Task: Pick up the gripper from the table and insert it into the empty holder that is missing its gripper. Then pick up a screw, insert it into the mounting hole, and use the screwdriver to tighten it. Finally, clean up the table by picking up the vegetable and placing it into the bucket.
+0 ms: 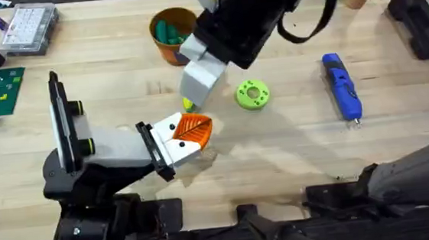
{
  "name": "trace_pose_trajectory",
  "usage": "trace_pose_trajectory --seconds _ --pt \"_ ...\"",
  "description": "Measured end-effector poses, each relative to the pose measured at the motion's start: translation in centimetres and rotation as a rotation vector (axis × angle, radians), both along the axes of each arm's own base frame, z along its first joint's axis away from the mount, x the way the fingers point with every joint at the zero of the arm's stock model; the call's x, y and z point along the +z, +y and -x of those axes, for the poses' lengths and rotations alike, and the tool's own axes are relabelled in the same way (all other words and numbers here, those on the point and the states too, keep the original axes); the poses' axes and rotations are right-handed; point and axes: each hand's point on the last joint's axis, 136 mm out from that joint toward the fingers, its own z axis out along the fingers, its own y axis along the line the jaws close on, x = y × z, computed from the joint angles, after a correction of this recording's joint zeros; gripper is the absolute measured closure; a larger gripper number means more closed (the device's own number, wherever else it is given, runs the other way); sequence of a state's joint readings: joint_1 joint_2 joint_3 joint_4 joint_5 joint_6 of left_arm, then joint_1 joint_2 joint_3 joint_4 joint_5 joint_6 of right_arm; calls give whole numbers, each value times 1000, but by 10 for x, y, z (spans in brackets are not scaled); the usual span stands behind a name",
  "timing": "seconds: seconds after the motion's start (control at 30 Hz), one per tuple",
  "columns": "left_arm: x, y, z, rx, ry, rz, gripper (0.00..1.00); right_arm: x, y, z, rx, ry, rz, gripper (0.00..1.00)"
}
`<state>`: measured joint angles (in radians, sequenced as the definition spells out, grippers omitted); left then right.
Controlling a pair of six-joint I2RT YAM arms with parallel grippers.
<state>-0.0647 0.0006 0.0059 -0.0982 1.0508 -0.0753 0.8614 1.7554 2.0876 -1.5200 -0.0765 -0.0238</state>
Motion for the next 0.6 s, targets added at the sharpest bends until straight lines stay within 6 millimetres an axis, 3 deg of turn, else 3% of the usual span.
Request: trace_pose_trajectory --seconds 0.27,0.6 --pt "0 0 0 0 0 0 984 2 -35 -5 -155 66 37 25" --pt "0 0 0 0 0 0 984 15 -83 -20 -340 6 48 25"
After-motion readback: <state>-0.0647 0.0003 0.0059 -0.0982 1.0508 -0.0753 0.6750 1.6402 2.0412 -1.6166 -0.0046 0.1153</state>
